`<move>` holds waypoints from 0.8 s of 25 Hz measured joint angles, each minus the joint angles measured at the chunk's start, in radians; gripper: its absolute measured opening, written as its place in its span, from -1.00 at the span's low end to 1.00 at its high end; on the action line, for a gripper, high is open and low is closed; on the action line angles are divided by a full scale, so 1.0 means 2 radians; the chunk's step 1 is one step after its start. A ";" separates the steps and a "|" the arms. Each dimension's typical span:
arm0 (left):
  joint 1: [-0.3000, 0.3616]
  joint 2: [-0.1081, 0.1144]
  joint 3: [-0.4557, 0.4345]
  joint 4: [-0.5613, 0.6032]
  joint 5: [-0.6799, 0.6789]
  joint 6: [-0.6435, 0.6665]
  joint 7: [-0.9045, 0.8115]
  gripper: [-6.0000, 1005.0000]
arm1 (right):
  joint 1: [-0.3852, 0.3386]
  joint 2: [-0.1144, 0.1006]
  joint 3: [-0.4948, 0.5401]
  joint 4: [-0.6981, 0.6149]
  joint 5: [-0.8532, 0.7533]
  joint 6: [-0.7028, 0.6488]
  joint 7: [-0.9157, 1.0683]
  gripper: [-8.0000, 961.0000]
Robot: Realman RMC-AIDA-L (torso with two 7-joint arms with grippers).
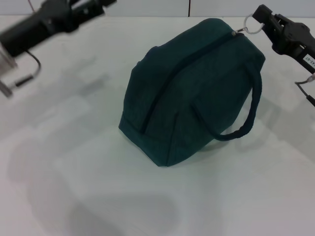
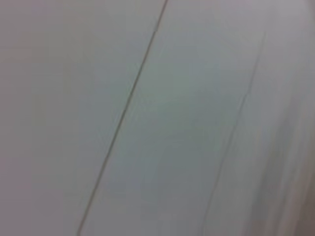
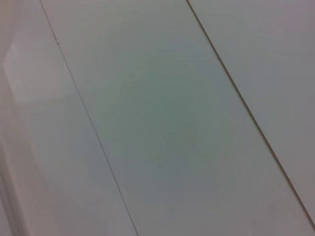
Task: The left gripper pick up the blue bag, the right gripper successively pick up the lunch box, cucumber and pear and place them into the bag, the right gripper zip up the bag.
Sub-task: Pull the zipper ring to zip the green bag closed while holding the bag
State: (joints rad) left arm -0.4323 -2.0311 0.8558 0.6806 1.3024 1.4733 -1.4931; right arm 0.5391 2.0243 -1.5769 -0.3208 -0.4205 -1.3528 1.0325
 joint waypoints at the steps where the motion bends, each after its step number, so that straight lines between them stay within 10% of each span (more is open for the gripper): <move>1: -0.011 0.012 0.000 0.014 0.020 -0.013 -0.033 0.78 | 0.000 0.000 0.000 0.001 0.001 -0.002 0.000 -0.96; 5: -0.045 0.052 0.005 0.058 0.095 -0.017 -0.125 0.77 | -0.002 -0.001 0.000 0.003 0.002 -0.010 -0.001 -0.96; 8: -0.060 0.059 0.011 0.153 0.172 0.014 -0.202 0.77 | -0.003 -0.001 0.000 0.003 0.002 -0.012 -0.001 -0.96; 20: -0.071 -0.012 0.175 0.493 0.416 0.080 -0.458 0.76 | -0.003 -0.001 0.001 0.004 0.003 -0.009 -0.002 -0.96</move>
State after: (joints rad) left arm -0.5744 -2.0560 1.2066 1.6675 2.1346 1.6340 -2.4082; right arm 0.5336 2.0232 -1.5754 -0.3128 -0.4144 -1.3700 1.0290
